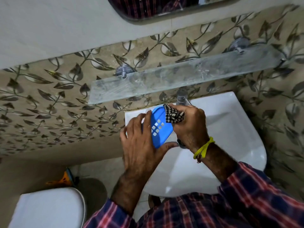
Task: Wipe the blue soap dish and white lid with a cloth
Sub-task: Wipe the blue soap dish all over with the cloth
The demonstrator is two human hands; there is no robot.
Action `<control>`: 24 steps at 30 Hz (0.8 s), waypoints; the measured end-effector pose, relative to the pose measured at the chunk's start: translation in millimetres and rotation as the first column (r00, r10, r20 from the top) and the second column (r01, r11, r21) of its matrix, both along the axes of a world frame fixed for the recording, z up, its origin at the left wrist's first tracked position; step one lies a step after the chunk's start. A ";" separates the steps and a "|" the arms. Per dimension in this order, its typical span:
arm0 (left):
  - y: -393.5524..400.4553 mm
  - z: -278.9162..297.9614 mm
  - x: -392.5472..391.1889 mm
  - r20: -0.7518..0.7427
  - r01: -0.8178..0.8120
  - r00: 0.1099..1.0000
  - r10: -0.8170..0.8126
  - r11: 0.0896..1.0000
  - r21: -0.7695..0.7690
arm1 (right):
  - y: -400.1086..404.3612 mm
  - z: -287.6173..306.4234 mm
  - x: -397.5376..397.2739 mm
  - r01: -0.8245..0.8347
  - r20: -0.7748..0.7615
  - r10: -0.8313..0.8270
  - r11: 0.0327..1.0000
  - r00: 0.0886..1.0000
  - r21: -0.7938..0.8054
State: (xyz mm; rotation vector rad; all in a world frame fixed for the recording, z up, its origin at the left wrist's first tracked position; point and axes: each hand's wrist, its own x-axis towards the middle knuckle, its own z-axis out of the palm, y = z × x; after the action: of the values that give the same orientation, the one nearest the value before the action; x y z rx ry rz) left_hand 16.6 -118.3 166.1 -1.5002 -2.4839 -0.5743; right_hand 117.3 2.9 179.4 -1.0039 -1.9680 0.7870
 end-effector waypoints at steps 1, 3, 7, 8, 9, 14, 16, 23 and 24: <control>2.6 -2.9 1.4 0.009 -0.014 1.000 0.014 0.999 -0.048 | 1.4 0.8 0.0 -0.011 0.006 0.011 1.000 1.000 0.005; 8.4 -7.2 4.0 0.088 -0.024 0.996 0.030 0.997 -0.077 | 1.5 2.0 -0.8 -0.018 0.000 0.018 1.000 1.000 0.007; 10.6 -7.0 3.1 0.379 0.066 0.922 -0.073 0.997 0.032 | 1.1 6.7 -0.9 -0.020 -0.147 0.008 0.996 0.989 -0.084; 9.4 -3.3 1.3 0.501 0.087 0.858 -0.112 0.994 0.073 | 2.2 8.6 0.2 -0.034 -0.231 0.000 0.989 0.973 -0.145; 9.0 1.4 0.1 0.641 0.095 0.749 -0.164 0.985 0.141 | 3.2 9.8 1.7 -0.053 -0.310 -0.011 0.979 0.951 -0.196; 16.6 9.0 -4.3 0.916 -0.137 -0.063 -0.396 0.913 0.385 | 1.3 6.7 11.7 -0.128 -0.532 -0.132 0.896 0.837 -0.425; 17.7 6.3 -5.9 0.873 -0.196 -0.250 -0.418 0.905 0.377 | 0.3 6.6 16.1 -0.134 -0.491 -0.086 0.909 0.867 -0.395; 26.0 -6.1 8.7 0.852 -0.281 -0.328 -0.409 0.903 0.326 | -17.2 2.5 1.3 -0.167 -0.050 0.176 0.975 0.983 0.148; 25.5 -7.6 10.0 0.846 -0.297 -0.348 -0.405 0.903 0.310 | -17.8 2.6 0.8 -0.179 -0.008 0.183 0.969 0.983 0.169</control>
State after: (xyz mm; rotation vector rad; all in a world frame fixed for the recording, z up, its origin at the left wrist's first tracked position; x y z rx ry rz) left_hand 26.7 -92.8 158.5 -0.6689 -2.2875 -3.5535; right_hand 118.1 -14.9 182.0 -0.7207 -2.0880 0.7130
